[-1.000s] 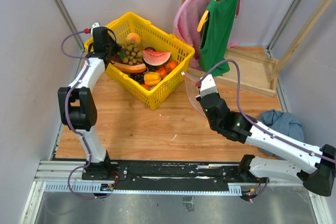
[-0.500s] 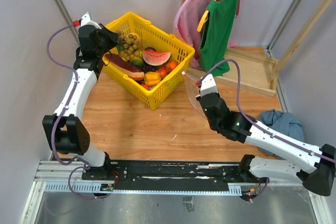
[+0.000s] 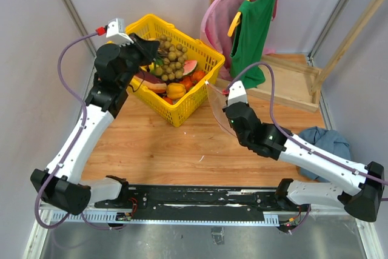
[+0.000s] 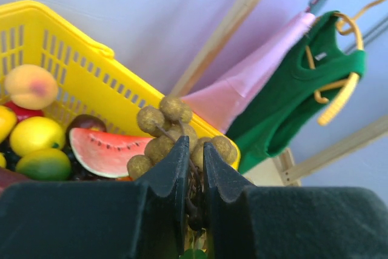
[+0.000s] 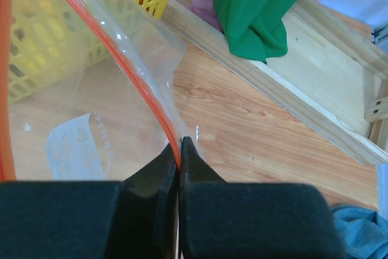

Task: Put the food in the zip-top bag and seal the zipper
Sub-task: Place the fake fruit in the zipper food storage bag.

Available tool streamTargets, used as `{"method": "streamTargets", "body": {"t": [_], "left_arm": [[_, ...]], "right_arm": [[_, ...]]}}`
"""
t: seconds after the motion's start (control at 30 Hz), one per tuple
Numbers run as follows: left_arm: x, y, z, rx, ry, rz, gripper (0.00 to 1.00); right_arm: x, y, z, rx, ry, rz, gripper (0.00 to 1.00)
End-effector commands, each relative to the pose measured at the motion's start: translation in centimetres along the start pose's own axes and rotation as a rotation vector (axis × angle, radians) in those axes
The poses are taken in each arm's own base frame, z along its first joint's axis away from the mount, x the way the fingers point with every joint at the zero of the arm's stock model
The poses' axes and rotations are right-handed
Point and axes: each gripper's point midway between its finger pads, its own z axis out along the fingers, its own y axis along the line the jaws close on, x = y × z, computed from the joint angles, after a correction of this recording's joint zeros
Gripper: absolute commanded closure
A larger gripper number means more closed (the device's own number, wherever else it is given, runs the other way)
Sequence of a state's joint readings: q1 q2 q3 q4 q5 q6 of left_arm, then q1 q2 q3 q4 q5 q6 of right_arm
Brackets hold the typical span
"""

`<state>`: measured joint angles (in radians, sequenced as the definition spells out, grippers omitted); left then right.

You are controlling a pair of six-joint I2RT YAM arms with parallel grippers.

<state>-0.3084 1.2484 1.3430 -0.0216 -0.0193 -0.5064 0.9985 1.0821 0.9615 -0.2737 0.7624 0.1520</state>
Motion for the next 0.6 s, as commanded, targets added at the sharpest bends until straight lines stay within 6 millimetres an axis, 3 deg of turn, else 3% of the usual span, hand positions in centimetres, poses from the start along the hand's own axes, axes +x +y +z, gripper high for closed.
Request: {"method": "streamTargets", "body": {"t": [0.0,0.3,0.57], "left_arm": [[0.0,-3.2,-2.0,0.046,-0.053,-0.023,1.0],[4.2,-7.0,-4.4,0.108,-0.044,-0.058,1.0],[6.5,-9.2,-5.7,0.129,-0.013,-0.083,1.0]], "right_arm": [[-0.6,-0.4,0.1,0.042,0.043,0.07,0.99],[1.2,0.8,0.7,0.057,0.157,0.15,0.99],[1.0,1.3,0.9,0.076,0.178,0.24,0.99]]}}
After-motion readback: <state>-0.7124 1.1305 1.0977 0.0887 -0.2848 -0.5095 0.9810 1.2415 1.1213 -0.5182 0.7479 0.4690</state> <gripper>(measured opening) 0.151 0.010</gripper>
